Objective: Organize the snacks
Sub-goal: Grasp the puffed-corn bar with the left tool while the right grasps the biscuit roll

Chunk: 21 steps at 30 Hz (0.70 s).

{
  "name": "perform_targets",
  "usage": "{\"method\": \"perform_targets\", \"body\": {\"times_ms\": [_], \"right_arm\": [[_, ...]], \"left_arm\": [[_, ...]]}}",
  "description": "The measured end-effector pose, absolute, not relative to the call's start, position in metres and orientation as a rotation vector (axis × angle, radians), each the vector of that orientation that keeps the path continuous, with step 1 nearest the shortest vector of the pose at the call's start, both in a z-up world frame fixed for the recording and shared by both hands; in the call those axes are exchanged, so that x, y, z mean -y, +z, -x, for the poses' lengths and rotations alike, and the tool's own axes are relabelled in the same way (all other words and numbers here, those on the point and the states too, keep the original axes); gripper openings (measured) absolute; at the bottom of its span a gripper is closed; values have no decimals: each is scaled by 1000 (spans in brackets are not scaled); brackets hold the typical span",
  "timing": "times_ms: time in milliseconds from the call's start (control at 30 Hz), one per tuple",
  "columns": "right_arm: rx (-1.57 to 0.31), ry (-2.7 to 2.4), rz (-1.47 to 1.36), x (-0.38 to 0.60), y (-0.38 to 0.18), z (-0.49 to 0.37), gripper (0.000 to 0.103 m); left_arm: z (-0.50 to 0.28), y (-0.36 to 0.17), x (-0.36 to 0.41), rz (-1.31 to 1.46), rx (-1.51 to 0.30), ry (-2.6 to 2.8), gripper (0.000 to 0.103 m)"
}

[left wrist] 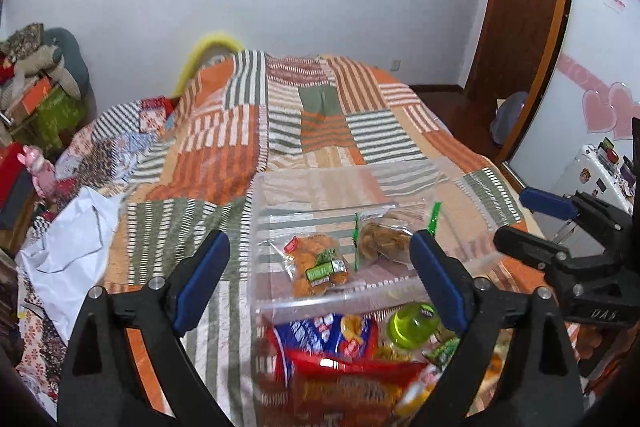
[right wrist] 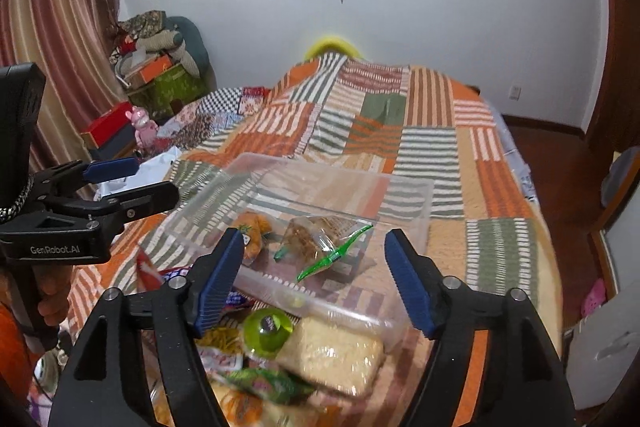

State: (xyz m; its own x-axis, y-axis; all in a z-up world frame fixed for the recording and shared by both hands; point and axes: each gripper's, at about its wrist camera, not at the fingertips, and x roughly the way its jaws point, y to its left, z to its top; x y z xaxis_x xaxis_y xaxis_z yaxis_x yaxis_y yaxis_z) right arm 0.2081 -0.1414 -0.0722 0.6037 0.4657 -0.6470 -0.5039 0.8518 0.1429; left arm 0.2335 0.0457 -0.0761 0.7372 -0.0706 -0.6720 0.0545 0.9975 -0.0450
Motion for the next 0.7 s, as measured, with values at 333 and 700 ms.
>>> {"method": "perform_targets", "body": {"times_ms": [333,700], "right_arm": [[-712,543,41,168,-70,-156,78],[-801,504,27,198,-100,-106,80]], "left_arm": [[-156,-72,-33,-15,-711,-68,94],[-92,-101,7,-16,-766,-119,95]]}}
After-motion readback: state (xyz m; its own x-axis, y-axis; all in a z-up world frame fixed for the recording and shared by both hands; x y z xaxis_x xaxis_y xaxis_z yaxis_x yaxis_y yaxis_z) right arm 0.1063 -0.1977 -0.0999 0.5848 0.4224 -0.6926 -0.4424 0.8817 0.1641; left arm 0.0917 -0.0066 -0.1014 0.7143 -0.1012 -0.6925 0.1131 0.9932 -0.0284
